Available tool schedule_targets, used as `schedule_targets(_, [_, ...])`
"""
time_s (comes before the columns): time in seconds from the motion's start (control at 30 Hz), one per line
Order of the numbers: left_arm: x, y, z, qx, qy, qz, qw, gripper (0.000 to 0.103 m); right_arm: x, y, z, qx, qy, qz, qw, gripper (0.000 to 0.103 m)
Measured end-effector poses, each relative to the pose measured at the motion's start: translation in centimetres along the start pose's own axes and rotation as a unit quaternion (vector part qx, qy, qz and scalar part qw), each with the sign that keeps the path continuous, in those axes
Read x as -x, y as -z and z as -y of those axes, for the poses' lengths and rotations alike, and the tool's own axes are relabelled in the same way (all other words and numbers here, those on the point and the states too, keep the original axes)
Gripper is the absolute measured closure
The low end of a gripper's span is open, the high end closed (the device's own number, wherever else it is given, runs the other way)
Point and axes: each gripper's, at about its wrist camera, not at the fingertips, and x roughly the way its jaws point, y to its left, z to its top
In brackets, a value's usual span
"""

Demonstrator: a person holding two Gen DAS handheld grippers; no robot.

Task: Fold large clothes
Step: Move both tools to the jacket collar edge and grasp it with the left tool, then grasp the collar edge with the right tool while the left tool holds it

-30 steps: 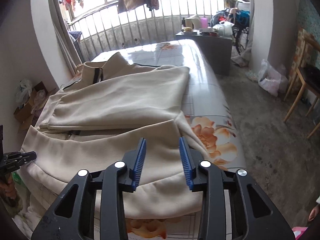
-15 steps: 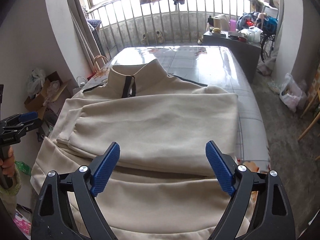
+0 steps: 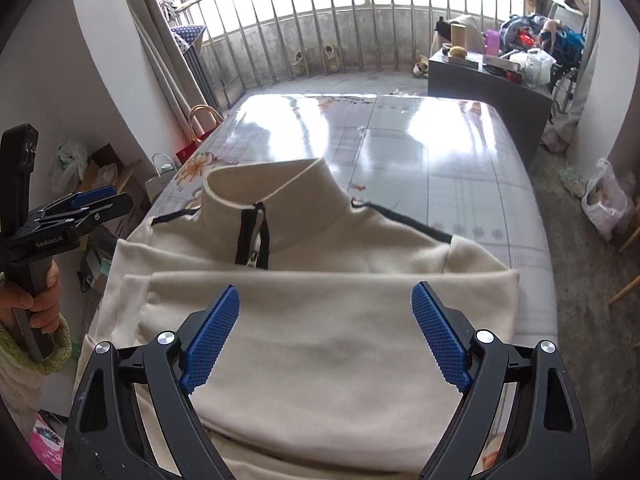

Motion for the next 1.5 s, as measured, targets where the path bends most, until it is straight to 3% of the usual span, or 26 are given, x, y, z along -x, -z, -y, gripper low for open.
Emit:
schedule_targets(0.13, [-4.2,-3.3,-0.8,0.018,0.020,-0.008,0.9996,0.026,-3.9,-5.3,0.2,-0.010,-0.018,-0.026,0.999,0.019])
schedule_targets(0.3, [-9.1,-4.8,-1.4,0.045,0.050,-0.045,0.9967,0.046,-9.2,-10.9,0.3,-0.020,0.001,-0.059,0.998,0.019])
schedule_targets(0.43, [-11.8,-4.7,-1.0,0.048,0.072,-0.073,0.9936,0.058,-13.8,-12.6,0.4,-0.024,0.009,-0.102,0.994,0.024])
schedule_targets(0.5, [-12.7,-4.6,-0.7,0.044,0.080,-0.083,0.9924,0.061,-15.7,-12.5,0.6,-0.028,0.014,-0.125,0.992,0.031])
schedule_targets(0.6, [-13.5,-4.3,-0.1,0.035,0.088,-0.094,0.9911,0.083,-17.4,-11.7,1.0,-0.033,0.012,-0.155,0.987,0.052])
schedule_targets(0.63, [-13.5,-4.2,0.0,0.030,0.092,-0.094,0.9909,0.091,-17.3,-11.4,1.0,-0.030,0.006,-0.157,0.987,0.065])
schedule_targets(0.73, [-12.1,-3.9,0.6,0.005,0.094,-0.074,0.9928,0.095,-15.4,-10.7,0.2,-0.011,-0.017,-0.140,0.990,0.092])
schedule_targets(1.03, [-4.3,-0.8,4.1,-0.104,0.121,-0.031,0.9868,0.096,-6.1,-6.1,-2.1,0.061,-0.026,-0.073,0.995,0.095])
schedule_targets(1.2, [-1.8,3.4,6.2,-0.168,0.113,-0.024,0.9791,0.095,-4.4,-2.2,-3.0,0.092,-0.014,-0.059,0.994,0.095])
schedule_targets(1.33, [-2.8,7.1,6.7,-0.186,0.103,-0.046,0.9761,0.095,-5.3,1.1,-2.7,0.107,-0.017,-0.077,0.991,0.090])
schedule_targets(1.4, [-3.8,8.2,6.5,-0.181,0.096,-0.058,0.9771,0.095,-5.6,2.1,-3.0,0.122,-0.025,-0.090,0.988,0.082])
schedule_targets(1.47, [-4.0,8.4,6.0,-0.169,0.103,-0.059,0.9785,0.095,-4.1,1.9,-3.1,0.130,-0.047,-0.075,0.987,0.066])
schedule_targets(1.5, [-3.9,8.2,5.9,-0.166,0.107,-0.057,0.9787,0.094,-3.0,1.7,-3.3,0.136,-0.062,-0.059,0.987,0.063])
